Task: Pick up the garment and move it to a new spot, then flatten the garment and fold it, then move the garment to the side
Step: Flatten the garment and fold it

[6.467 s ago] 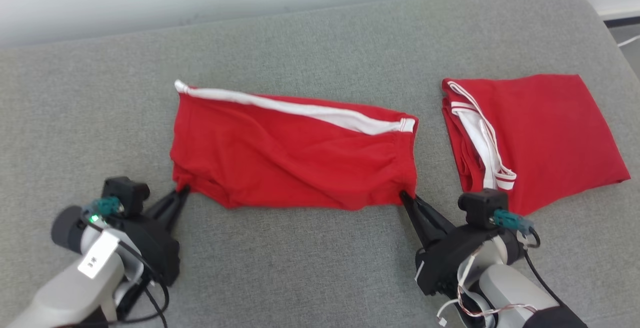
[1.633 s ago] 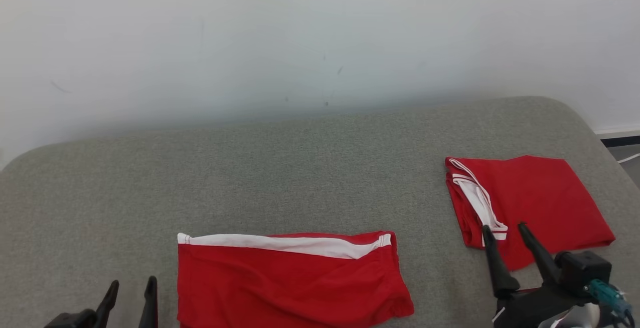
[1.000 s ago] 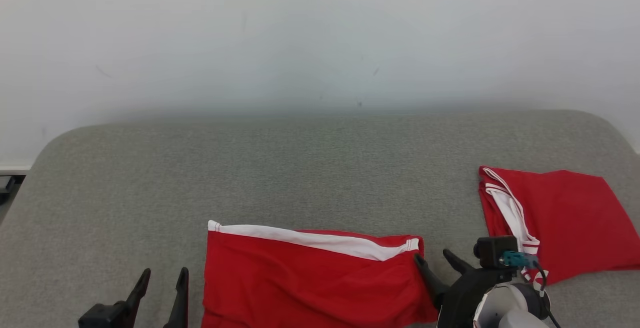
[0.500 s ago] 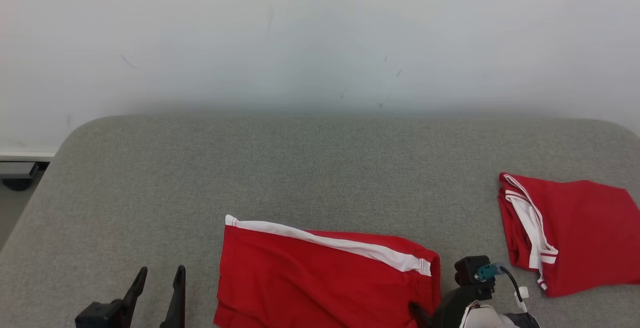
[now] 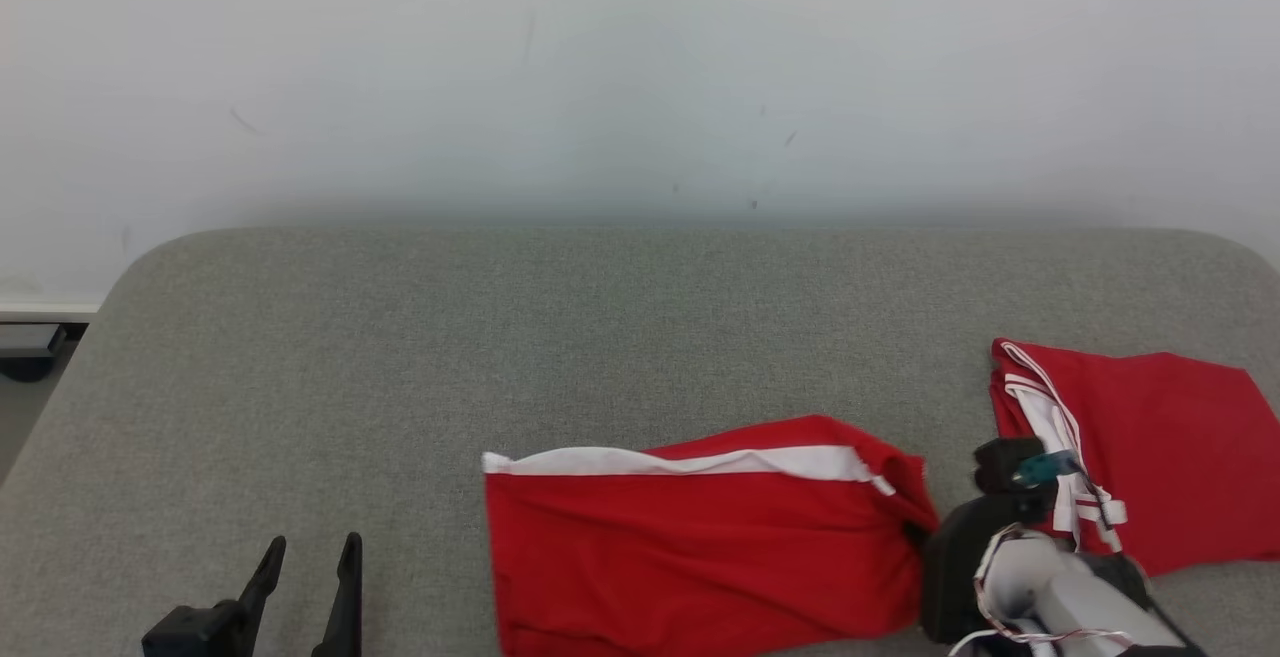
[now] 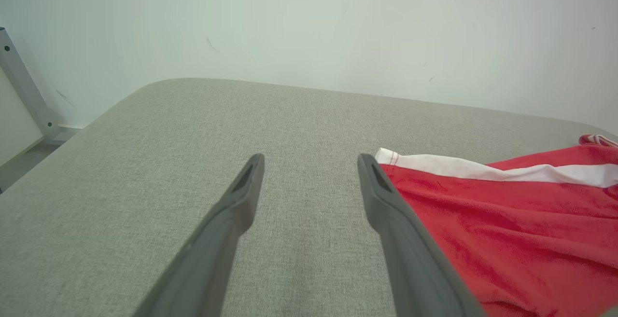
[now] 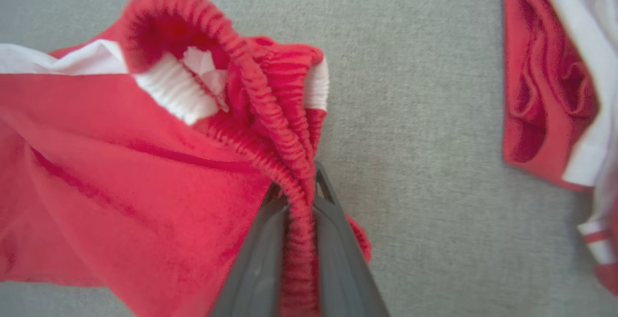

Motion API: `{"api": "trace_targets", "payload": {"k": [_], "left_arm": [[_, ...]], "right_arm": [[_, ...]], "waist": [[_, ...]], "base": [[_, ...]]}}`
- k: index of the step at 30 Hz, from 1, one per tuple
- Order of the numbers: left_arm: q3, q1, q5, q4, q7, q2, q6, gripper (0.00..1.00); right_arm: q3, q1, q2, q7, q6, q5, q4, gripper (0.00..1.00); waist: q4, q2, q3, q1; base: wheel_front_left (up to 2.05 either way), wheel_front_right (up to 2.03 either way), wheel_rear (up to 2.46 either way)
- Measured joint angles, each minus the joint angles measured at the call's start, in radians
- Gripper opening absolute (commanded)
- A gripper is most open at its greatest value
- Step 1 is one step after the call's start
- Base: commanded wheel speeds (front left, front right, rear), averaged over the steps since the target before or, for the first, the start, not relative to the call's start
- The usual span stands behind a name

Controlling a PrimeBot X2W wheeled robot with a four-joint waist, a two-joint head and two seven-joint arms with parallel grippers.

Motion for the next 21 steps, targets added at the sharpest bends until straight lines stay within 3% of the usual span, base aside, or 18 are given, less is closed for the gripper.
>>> {"api": "trace_targets", "payload": {"k": [9, 17, 21], "left_arm": [[0.014, 0.002, 0.0, 0.007, 0.0, 0.0, 0.0, 1.0], [0.015, 0.013, 0.0, 0.016, 0.0, -0.007, -0.01, 1.0], [0.008, 0.011, 0.0, 0.023, 0.0, -0.017, -0.019, 1.0]], "right_arm": [[-0.023, -0.015, -0.049, -0.013, 0.007, 0.001, 0.012, 0.0], [-0.035, -0.014, 0.007, 0.02, 0.124, 0.103, -0.072, 0.0], [-0.028, -0.014, 0.033, 0.054, 0.138, 0.145, -0.127, 0.0]], "waist": [[-0.002, 0.0, 0.001, 0.0], [-0.013, 0.0, -0.001, 0.0], [-0.015, 0.0, -0.004, 0.0]], "base": [[0.0, 0.0, 0.0], [0.0, 0.0, 0.0], [0.0, 0.0, 0.0]]}}
